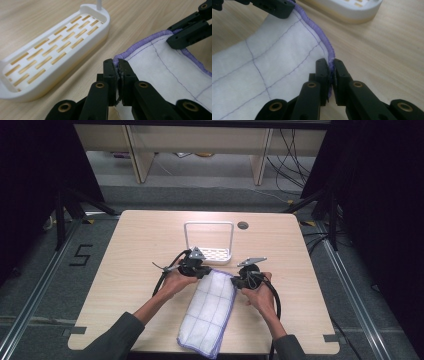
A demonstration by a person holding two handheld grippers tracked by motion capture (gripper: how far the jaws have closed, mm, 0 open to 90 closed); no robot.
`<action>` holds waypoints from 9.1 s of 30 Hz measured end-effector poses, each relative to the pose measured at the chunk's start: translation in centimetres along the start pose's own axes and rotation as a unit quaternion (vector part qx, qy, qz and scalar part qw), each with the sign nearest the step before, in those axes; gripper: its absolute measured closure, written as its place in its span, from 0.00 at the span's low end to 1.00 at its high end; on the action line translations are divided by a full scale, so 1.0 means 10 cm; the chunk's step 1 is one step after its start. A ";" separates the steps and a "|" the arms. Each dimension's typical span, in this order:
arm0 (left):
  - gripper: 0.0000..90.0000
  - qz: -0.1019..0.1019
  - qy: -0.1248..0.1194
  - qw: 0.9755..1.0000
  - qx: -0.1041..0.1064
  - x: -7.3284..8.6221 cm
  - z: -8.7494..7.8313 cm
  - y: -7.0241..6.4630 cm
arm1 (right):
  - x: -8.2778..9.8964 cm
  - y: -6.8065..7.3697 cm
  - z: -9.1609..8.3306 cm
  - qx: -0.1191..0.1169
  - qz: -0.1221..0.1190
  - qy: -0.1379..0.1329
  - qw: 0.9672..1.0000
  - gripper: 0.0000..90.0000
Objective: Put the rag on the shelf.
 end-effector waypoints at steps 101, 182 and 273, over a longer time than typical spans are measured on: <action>0.94 -0.102 -0.218 0.971 -0.007 -2.27 -1.54 0.74 | -2.71 -0.70 -1.03 0.056 -0.023 -0.207 0.976 0.95; 0.53 -0.161 -0.116 0.980 -0.022 -1.41 -1.25 1.05 | -1.76 -1.20 -0.65 0.067 0.079 -0.127 0.986 0.61; 0.24 -0.067 -0.092 0.993 0.036 0.27 -1.60 -0.02 | -0.63 0.15 -0.80 0.009 0.022 -0.140 0.990 0.26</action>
Point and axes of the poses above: each handheld gripper's, and its own axes: z roughly forward along the jaws, x roughly out of its underside, y roughly to its left, the point moved 9 cm from there along z, roughly forward along the jaws, and after that the axes turned 10 degrees about -z, right-handed, at the moved point
